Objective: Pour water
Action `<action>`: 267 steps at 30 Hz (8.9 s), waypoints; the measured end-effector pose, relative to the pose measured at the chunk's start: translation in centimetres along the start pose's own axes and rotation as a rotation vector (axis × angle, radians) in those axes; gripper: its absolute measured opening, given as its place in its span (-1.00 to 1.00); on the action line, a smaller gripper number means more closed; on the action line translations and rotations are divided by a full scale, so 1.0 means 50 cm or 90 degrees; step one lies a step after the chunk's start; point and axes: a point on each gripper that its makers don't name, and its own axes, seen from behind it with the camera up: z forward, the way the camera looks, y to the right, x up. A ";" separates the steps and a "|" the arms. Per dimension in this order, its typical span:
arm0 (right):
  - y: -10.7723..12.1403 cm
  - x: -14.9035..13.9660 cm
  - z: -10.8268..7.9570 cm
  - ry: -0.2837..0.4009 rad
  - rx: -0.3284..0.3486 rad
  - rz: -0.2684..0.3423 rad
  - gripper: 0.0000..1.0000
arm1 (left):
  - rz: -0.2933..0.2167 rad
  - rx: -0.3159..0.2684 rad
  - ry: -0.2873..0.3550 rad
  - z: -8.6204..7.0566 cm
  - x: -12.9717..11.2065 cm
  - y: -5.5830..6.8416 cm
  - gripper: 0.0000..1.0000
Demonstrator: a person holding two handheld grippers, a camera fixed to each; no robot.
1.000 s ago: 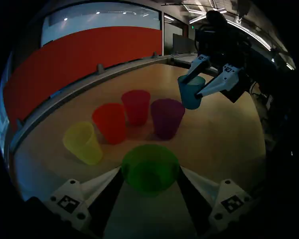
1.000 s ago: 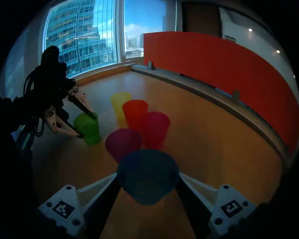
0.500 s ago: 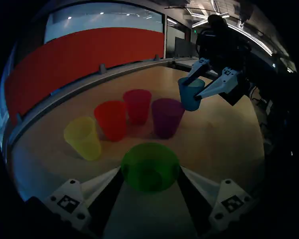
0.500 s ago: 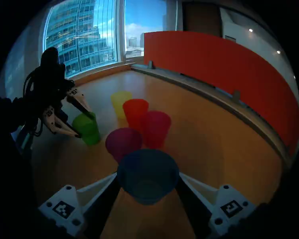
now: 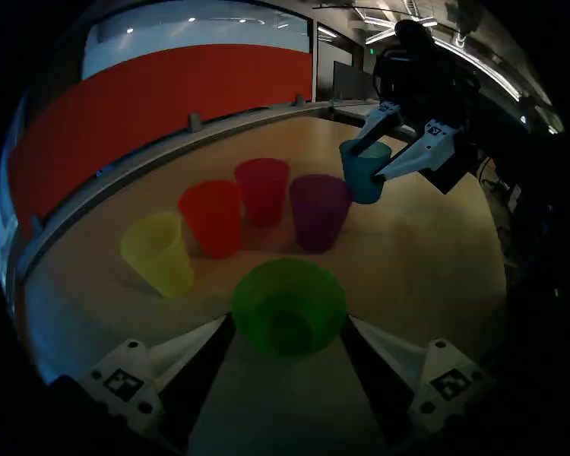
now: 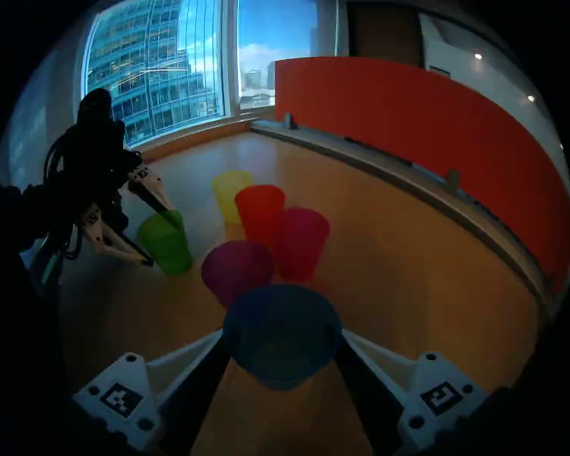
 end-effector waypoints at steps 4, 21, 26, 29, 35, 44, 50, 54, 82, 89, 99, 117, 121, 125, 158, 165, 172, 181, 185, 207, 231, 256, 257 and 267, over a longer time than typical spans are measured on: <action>-0.003 -0.008 0.007 -0.003 0.002 0.003 0.83 | -0.001 0.008 -0.007 -0.011 -0.013 -0.007 0.96; -0.017 -0.048 0.040 -0.017 0.001 0.000 0.82 | -0.005 0.017 -0.018 -0.050 -0.055 0.001 0.97; -0.018 -0.058 0.037 -0.019 -0.002 -0.003 0.82 | -0.012 0.020 -0.019 -0.055 -0.060 0.001 0.97; -0.020 -0.066 0.034 -0.024 -0.005 -0.007 0.82 | -0.013 0.020 -0.018 -0.057 -0.061 0.001 0.97; -0.018 -0.077 0.034 -0.034 -0.011 -0.007 0.85 | -0.016 0.024 -0.014 -0.058 -0.058 0.000 0.97; -0.024 -0.079 0.021 -0.030 -0.018 -0.003 1.00 | -0.023 0.034 -0.004 -0.075 -0.055 0.003 0.97; -0.026 -0.094 -0.006 -0.026 -0.033 0.004 1.00 | -0.031 0.047 0.007 -0.099 -0.057 0.005 0.97; -0.029 -0.103 -0.030 -0.016 -0.046 0.012 1.00 | -0.041 0.061 0.018 -0.121 -0.059 0.003 0.97; -0.018 -0.034 -0.171 0.144 -0.170 0.077 1.00 | -0.138 0.254 0.200 -0.269 -0.014 -0.084 0.97; 0.008 0.009 -0.200 0.206 -0.239 0.087 1.00 | -0.143 0.300 0.253 -0.299 0.018 -0.098 0.97; 0.041 0.036 -0.228 0.289 -0.324 0.123 1.00 | -0.169 0.363 0.333 -0.338 0.058 -0.118 0.97; 0.133 0.054 -0.342 0.422 -0.524 0.191 0.99 | -0.173 0.466 0.403 -0.377 0.089 -0.139 0.97; 0.142 0.046 -0.357 0.426 -0.548 0.192 0.99 | -0.172 0.484 0.411 -0.380 0.095 -0.143 0.97; 0.149 0.040 -0.367 0.429 -0.561 0.201 1.00 | -0.164 0.497 0.414 -0.375 0.104 -0.145 0.97; 0.149 0.039 -0.362 0.443 -0.560 0.245 1.00 | -0.161 0.558 0.422 -0.338 0.009 -0.191 0.97; 0.151 0.048 -0.353 0.437 -0.557 0.244 1.00 | -0.163 0.557 0.417 -0.325 -0.009 -0.200 0.97; 0.149 0.056 -0.351 0.438 -0.557 0.241 0.99 | -0.176 0.553 0.422 -0.325 -0.014 -0.209 0.97; 0.153 0.054 -0.354 0.439 -0.558 0.245 1.00 | -0.188 0.545 0.416 -0.319 -0.023 -0.214 0.97; 0.155 0.051 -0.355 0.438 -0.559 0.245 0.99 | -0.191 0.543 0.411 -0.314 -0.025 -0.216 0.97; 0.156 0.052 -0.366 0.441 -0.560 0.242 1.00 | -0.191 0.538 0.408 -0.310 -0.028 -0.216 0.97; 0.129 0.054 -0.344 0.438 -0.546 0.156 0.99 | -0.190 0.538 0.407 -0.308 -0.029 -0.218 0.97; 0.141 -0.007 -0.273 0.471 -0.542 0.148 1.00 | -0.190 0.538 0.407 -0.306 -0.028 -0.218 0.97; 0.143 -0.009 -0.272 0.472 -0.540 0.152 1.00 | -0.190 0.538 0.407 -0.307 -0.028 -0.217 0.97; 0.157 -0.035 -0.251 0.456 -0.536 0.176 0.99 | -0.190 0.538 0.407 -0.307 -0.029 -0.216 0.97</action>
